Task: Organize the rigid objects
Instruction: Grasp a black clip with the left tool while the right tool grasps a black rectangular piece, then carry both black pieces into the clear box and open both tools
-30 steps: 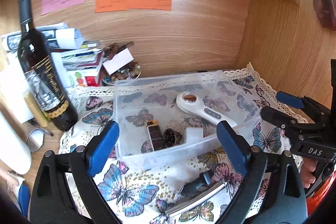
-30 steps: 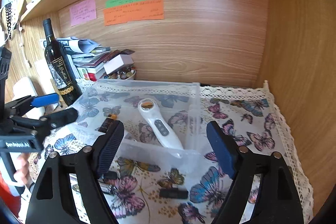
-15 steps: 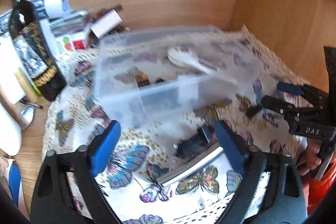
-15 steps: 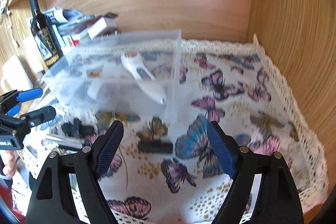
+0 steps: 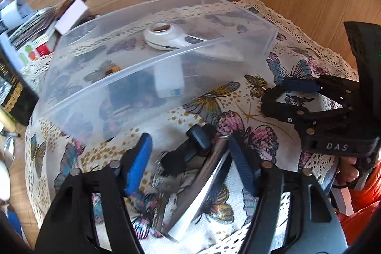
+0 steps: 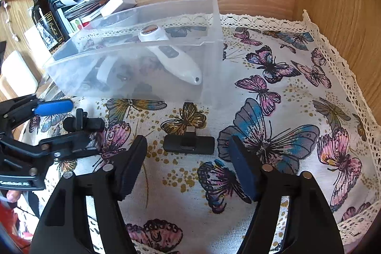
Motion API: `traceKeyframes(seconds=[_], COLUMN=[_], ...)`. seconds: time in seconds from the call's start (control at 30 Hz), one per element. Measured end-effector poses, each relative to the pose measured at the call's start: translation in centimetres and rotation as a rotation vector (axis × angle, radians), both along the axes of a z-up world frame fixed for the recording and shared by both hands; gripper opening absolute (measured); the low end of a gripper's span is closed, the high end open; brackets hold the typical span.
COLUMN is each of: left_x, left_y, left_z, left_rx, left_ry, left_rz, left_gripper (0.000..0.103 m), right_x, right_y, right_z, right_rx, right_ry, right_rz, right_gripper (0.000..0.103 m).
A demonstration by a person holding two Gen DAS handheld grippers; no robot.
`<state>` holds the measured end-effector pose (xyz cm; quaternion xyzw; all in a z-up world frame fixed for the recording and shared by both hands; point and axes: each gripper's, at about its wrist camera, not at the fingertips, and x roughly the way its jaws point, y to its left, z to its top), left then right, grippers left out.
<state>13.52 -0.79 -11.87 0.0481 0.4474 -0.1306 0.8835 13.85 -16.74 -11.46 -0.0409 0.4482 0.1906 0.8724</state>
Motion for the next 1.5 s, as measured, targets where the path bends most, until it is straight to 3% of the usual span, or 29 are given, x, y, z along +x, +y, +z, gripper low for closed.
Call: traceKeyframes(seconds=[0.1, 0.27, 0.5, 0.77, 0.83, 0.9, 1.1, 1.5], left_x=[0.8, 0.7, 0.4, 1.6, 1.8, 1.9, 0.9, -0.7], left_y=[-0.2, 0.7, 1.9, 1.1, 0.9, 1.0, 1.9, 5.1], left_z=[-0.3, 0.4, 1.5, -0.5, -0.6, -0.4, 0.7, 6.3], left_rx=[-0.008, -0.079, -0.085, -0.049, -0.054, -0.068, -0.101, -0.15], left_ry=[0.027, 0.025, -0.007, 0.066, 0.062, 0.057, 0.02, -0.158], left_rz=[-0.006, 0.008, 0.039, 0.017, 0.01, 0.011, 0.045, 0.132], left_gripper=[0.05, 0.043, 0.038, 0.037, 0.024, 0.023, 0.023, 0.023], right_x=[-0.2, 0.0, 0.2, -0.2, -0.3, -0.4, -0.6, -0.1], right_y=[0.1, 0.1, 0.2, 0.4, 0.4, 0.4, 0.1, 1.2], right_z=[0.0, -0.1, 0.0, 0.0, 0.1, 0.3, 1.9, 6.8], right_rx=[-0.021, -0.025, -0.02, -0.018, -0.016, -0.013, 0.013, 0.082], right_ry=[-0.01, -0.013, -0.016, -0.024, -0.027, -0.034, -0.078, -0.219], right_rz=[0.001, 0.0, 0.005, 0.003, 0.002, -0.001, -0.007, 0.005], right_gripper=[0.053, 0.042, 0.042, 0.042, 0.042, 0.042, 0.042, 0.042])
